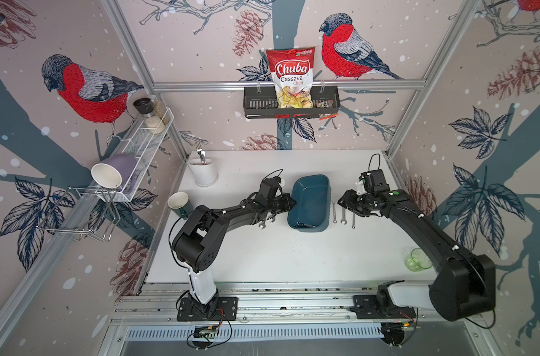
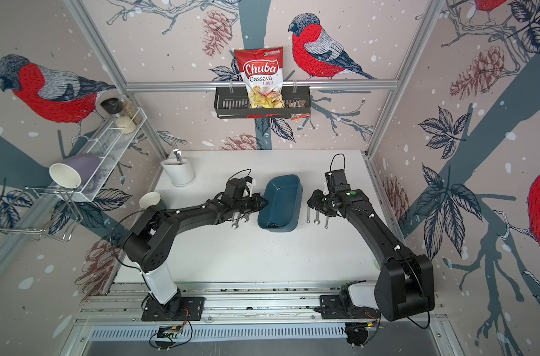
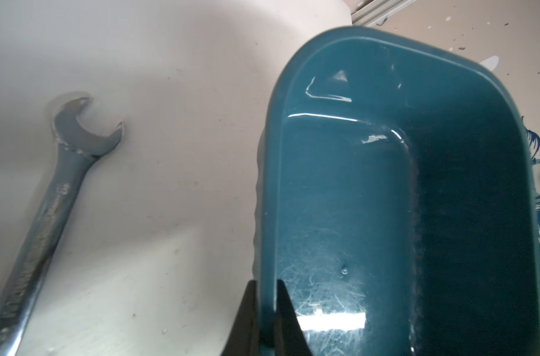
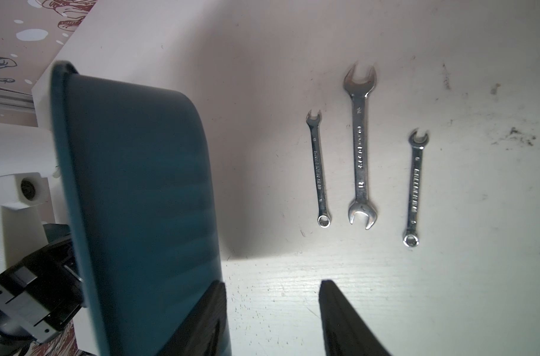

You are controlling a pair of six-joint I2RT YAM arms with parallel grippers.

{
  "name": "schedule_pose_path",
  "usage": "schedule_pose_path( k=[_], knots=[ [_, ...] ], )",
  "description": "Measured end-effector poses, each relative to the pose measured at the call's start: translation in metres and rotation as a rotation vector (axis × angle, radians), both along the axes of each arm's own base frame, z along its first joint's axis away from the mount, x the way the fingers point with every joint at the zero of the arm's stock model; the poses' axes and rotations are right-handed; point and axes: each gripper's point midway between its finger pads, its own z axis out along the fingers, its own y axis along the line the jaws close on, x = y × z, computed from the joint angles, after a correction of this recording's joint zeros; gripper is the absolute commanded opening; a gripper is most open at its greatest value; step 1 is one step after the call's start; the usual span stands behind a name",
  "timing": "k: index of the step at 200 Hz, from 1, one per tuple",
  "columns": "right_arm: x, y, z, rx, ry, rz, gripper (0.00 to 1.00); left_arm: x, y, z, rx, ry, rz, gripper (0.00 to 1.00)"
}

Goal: Take out the wrench from the storage box
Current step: Adjust the storage box at the center of the board.

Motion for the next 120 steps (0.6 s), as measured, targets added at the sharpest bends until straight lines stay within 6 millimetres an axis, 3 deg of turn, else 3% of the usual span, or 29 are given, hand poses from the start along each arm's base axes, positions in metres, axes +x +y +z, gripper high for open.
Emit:
schedule_pose_path(
  k=[74,120],
  knots=[
    [0.001,0.000,0.007,0.001,-0.006,0.001,0.54,-0.014,-0.010,-0.025,-0.103,0.126,-0.030,0.00],
    [0.000,0.000,0.011,0.002,-0.015,0.002,0.54,-0.014,-0.012,-0.007,-0.095,0.192,-0.023,0.00]
  ],
)
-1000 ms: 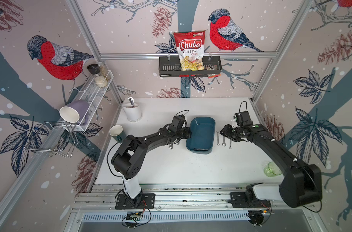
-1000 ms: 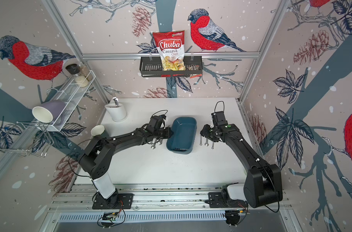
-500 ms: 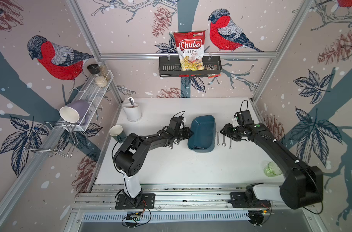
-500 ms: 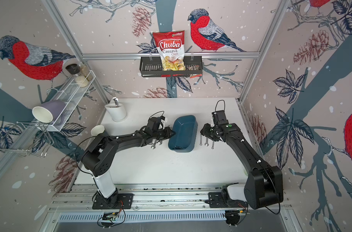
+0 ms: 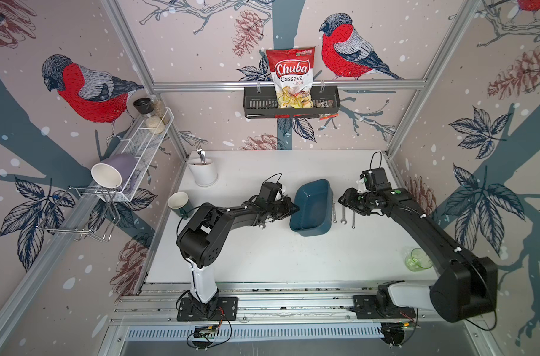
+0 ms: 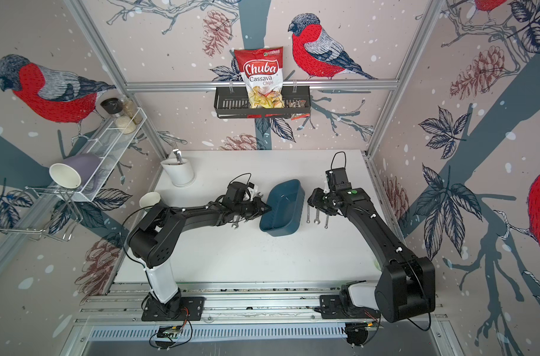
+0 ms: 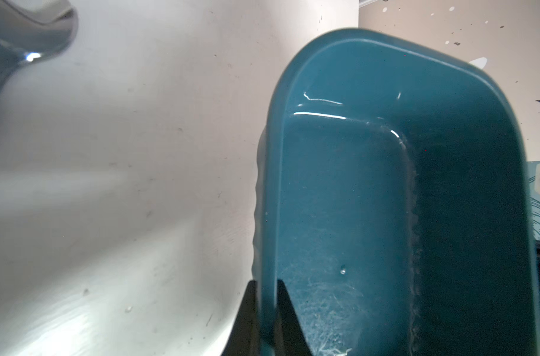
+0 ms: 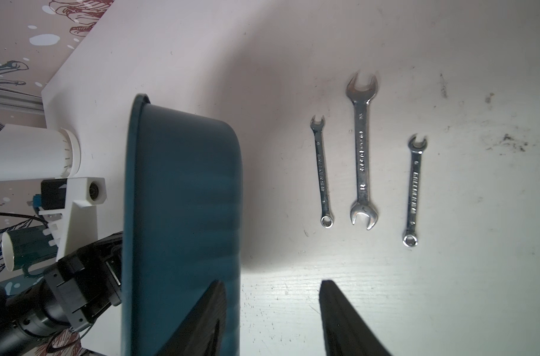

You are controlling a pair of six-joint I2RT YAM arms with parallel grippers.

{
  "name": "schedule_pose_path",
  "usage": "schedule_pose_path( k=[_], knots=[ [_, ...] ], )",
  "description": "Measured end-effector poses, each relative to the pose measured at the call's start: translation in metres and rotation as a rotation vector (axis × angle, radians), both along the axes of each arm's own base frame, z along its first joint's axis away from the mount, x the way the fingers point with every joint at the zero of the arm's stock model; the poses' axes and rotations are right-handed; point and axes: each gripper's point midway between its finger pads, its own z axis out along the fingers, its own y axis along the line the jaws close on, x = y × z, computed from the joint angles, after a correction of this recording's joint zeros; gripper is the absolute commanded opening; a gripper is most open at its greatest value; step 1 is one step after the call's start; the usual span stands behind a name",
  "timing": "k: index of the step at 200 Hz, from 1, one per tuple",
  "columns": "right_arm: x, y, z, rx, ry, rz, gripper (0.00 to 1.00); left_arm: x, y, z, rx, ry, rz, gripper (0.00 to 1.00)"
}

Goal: Take out the wrench from the storage box
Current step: Adjust the storage box at the center of the board, then pick up the wrench from the storage box.

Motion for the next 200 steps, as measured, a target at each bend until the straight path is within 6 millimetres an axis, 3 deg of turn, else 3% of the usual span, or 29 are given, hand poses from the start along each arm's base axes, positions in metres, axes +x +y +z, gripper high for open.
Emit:
schedule_pose_path(
  k=[25,50,89,108,155,200],
  knots=[
    [-0.001,0.000,0.000,0.001,-0.003,0.000,0.55,0.002,-0.002,0.009,0.045,0.055,-0.013,0.00],
    [-0.003,-0.001,-0.002,0.000,0.001,-0.001,0.55,-0.022,0.015,-0.005,0.156,0.189,-0.023,0.00],
    [-0.008,-0.001,-0.001,0.008,-0.005,0.002,0.55,-0.055,0.043,-0.013,0.304,0.287,-0.056,0.00],
    [-0.008,-0.001,0.000,0.013,-0.010,0.004,0.55,-0.066,0.054,-0.007,0.355,0.298,-0.063,0.00],
    [-0.010,0.002,-0.004,0.030,-0.003,0.016,0.56,-0.058,0.063,0.001,0.460,0.184,-0.062,0.00],
    [-0.010,0.003,-0.006,0.033,-0.004,0.018,0.56,-0.048,0.062,-0.015,0.630,0.003,-0.047,0.00]
  ],
)
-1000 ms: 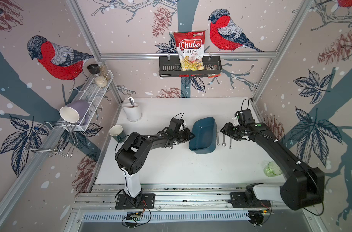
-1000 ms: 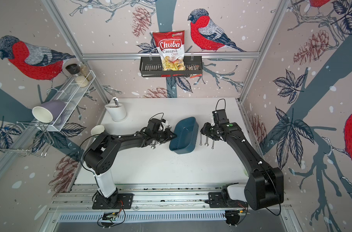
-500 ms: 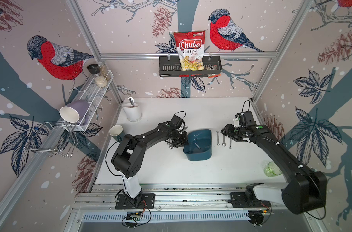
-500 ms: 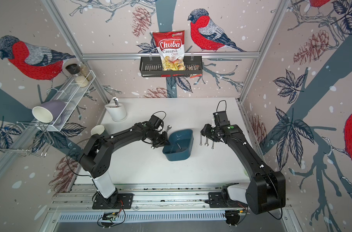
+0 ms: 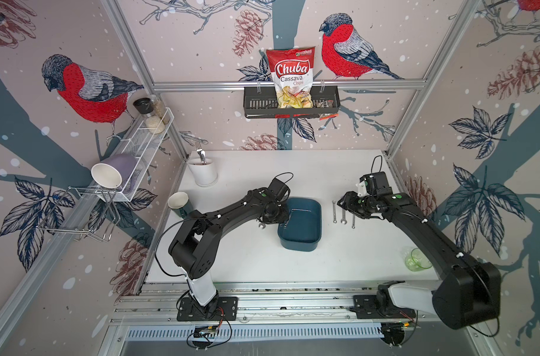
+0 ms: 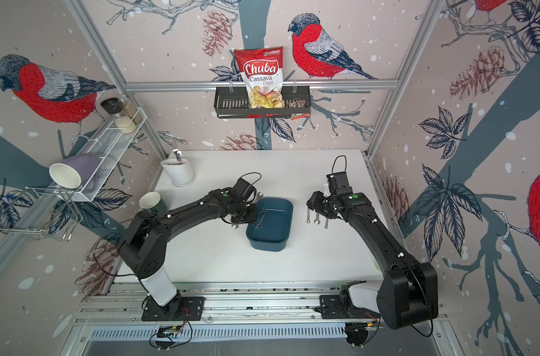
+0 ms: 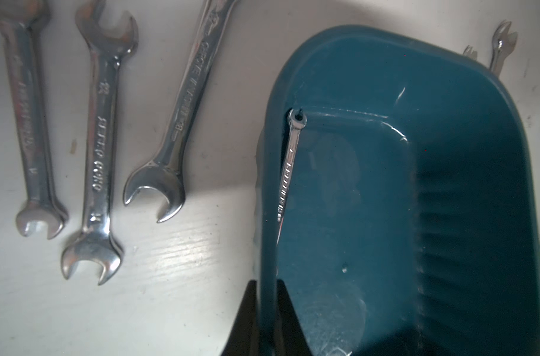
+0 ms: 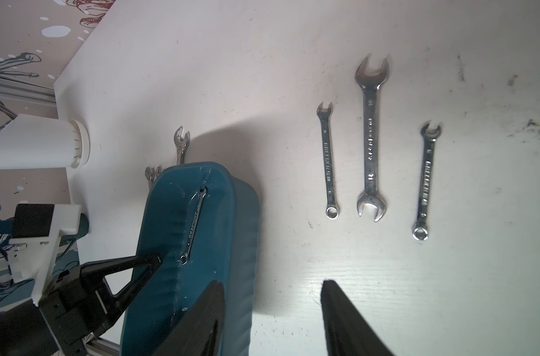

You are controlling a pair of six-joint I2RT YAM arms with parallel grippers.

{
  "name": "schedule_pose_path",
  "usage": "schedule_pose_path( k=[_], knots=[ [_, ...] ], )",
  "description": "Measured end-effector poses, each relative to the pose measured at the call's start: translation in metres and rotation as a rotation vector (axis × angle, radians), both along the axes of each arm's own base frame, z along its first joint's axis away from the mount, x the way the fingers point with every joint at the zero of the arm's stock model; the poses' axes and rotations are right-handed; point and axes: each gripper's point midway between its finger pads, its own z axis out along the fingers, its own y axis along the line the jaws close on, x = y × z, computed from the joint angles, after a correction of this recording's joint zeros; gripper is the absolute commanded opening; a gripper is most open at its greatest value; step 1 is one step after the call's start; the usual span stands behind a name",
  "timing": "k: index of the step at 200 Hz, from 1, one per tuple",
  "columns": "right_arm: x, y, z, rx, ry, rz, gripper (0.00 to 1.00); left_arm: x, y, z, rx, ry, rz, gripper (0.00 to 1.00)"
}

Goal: Take out the wrench from the storage box
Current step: Pick up the wrench from the storage box.

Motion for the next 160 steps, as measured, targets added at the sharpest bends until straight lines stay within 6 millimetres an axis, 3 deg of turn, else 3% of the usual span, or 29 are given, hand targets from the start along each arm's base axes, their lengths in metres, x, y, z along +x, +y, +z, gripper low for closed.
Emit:
schedule_pose_path(
  k=[32,58,89,123,160],
  knots=[
    [0.001,0.005,-0.006,0.008,-0.001,0.010,0.55,0.002,0.000,-0.010,0.081,-0.100,0.000,0.00],
    [-0.001,0.027,-0.013,0.010,0.004,0.072,0.55,0.002,0.002,-0.018,0.116,-0.145,0.013,0.19],
    [0.002,0.069,-0.018,-0.023,-0.016,0.212,0.56,-0.008,0.014,-0.023,0.129,-0.143,0.041,0.40],
    [0.013,0.117,-0.023,-0.101,-0.047,0.351,0.57,-0.007,0.018,0.011,0.066,-0.222,0.066,0.45],
    [0.013,0.157,-0.049,-0.128,0.028,0.361,0.57,-0.008,0.031,0.044,-0.012,-0.292,0.110,0.44]
  ],
)
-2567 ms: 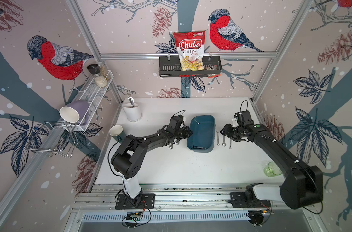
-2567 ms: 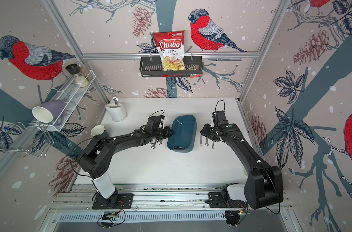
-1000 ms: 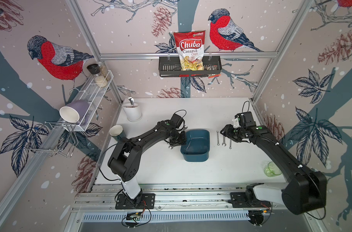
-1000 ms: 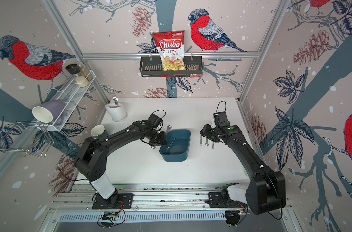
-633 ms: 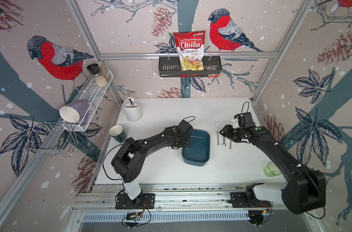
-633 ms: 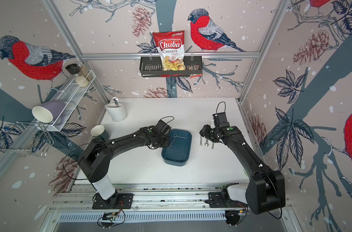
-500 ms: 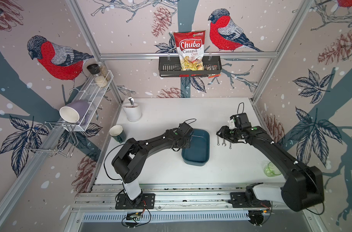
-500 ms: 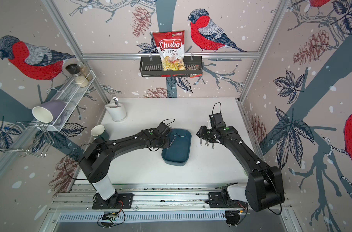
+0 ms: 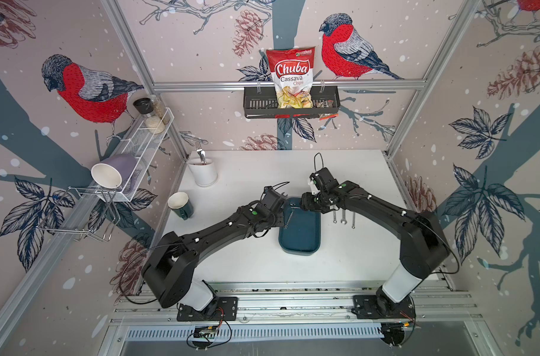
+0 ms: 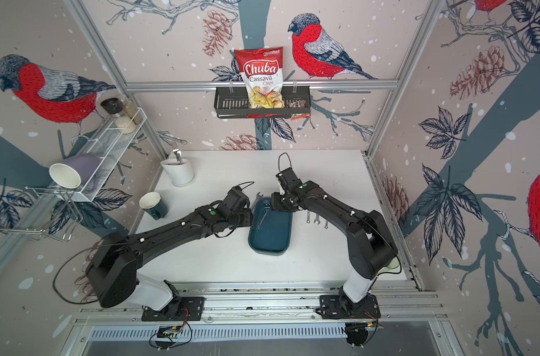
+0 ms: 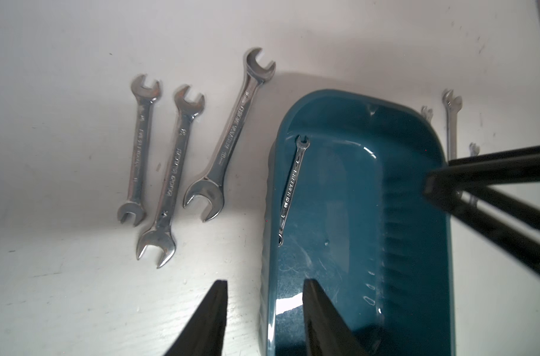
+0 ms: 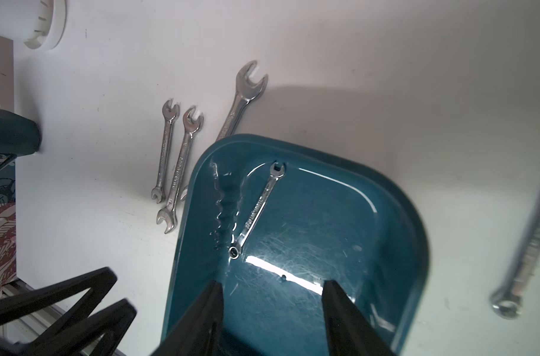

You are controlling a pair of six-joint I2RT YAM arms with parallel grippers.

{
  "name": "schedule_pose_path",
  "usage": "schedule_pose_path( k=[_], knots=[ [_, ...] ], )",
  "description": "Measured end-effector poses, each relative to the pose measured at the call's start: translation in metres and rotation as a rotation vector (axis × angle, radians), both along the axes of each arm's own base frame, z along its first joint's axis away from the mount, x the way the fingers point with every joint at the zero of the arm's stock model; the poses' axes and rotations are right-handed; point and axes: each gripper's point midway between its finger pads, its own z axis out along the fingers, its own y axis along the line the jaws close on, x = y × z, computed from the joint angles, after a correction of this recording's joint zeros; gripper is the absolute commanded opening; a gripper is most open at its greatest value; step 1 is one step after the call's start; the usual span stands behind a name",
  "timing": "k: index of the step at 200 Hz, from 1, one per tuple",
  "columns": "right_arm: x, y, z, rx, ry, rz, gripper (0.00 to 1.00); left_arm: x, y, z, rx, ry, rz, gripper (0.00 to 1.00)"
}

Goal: Take out the wrench from the storage box
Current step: Pick up the wrench from the storage box.

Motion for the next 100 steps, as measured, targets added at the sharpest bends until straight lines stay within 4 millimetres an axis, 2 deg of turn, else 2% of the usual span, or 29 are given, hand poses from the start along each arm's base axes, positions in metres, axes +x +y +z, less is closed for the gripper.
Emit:
schedule_pose_path(
  k=[27,52,100],
  knots=[
    [-0.008,0.025,-0.030,-0.047,0.077,-0.024,0.57,-0.002,0.015,0.015,-0.035,-0.032,0.031,0.44],
    [-0.013,0.039,-0.049,-0.088,0.120,-0.058,0.57,-0.002,0.025,0.024,-0.056,-0.055,0.051,0.44],
    [-0.005,0.043,-0.079,-0.167,0.148,-0.137,0.56,-0.003,0.035,0.035,-0.075,-0.080,0.070,0.44]
  ],
)
